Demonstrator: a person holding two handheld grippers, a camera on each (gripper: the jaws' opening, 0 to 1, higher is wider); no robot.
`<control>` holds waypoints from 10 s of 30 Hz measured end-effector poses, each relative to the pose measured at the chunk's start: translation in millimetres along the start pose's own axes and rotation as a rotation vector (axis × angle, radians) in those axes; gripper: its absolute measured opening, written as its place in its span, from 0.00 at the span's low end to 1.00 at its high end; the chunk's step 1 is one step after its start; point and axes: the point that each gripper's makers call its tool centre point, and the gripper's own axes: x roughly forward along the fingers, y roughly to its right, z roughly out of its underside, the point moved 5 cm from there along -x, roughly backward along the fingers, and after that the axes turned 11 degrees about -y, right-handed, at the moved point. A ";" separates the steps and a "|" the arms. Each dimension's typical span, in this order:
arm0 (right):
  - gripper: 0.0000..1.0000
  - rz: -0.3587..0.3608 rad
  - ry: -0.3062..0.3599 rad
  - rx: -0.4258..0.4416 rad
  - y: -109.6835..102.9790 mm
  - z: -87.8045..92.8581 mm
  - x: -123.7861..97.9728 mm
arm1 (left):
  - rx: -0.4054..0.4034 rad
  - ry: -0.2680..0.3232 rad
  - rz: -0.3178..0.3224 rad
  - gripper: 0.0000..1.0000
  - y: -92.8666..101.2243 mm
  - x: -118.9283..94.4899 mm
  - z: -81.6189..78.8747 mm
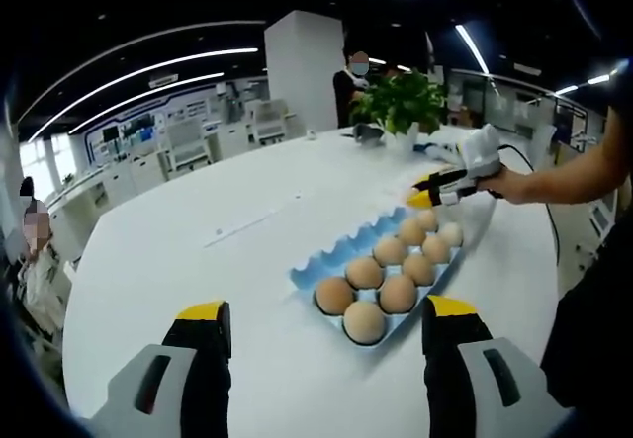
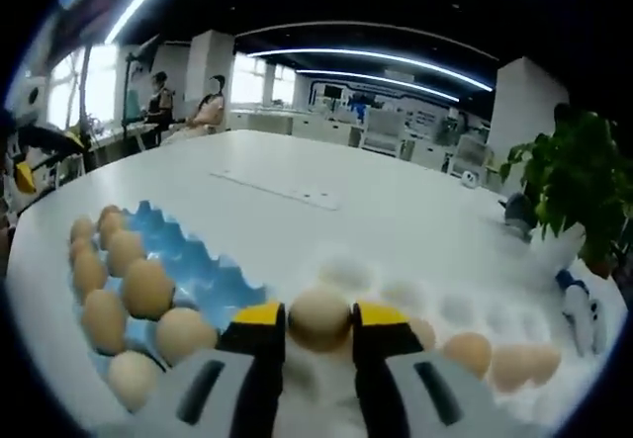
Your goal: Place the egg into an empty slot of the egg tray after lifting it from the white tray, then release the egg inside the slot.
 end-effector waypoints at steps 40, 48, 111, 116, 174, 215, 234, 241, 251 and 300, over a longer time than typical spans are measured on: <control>0.24 -0.276 0.167 0.065 -82.9 -64.7 0.8 | 0.004 -0.008 -0.009 0.80 -11.3 -2.2 10.2; 0.24 -0.359 0.172 0.042 -116.2 -83.0 16.6 | -0.008 -0.003 -0.007 0.80 -14.2 -0.9 10.9; 0.25 -0.560 -0.033 -0.006 -194.7 -94.8 73.4 | -0.019 -0.005 -0.015 0.80 -16.7 -1.1 9.9; 0.25 -0.559 -0.033 -0.006 -195.0 -95.1 74.2 | -0.013 -0.003 -0.017 0.80 -17.6 -1.4 8.0; 0.28 0.153 -0.049 0.072 41.1 13.1 -10.5 | -0.005 0.008 -0.004 0.80 -13.9 -2.5 8.2; 0.26 0.127 0.038 0.103 38.2 -17.7 -32.6 | -0.012 0.017 -0.007 0.80 -16.1 -4.0 8.8; 0.26 -0.058 0.102 0.102 -24.4 -51.8 -13.2 | -0.018 0.007 -0.004 0.80 -16.3 -3.5 14.0; 0.26 -0.165 0.126 0.090 -66.4 -71.7 4.3 | -0.018 0.009 -0.006 0.80 -15.9 -3.4 13.5; 0.26 -0.279 0.129 0.026 -114.2 -87.7 27.7 | -0.018 0.007 -0.006 0.80 -14.6 -3.2 13.5; 0.25 -0.489 -0.017 0.093 -157.8 -79.9 61.5 | -0.016 0.012 -0.011 0.80 -19.8 -2.7 9.9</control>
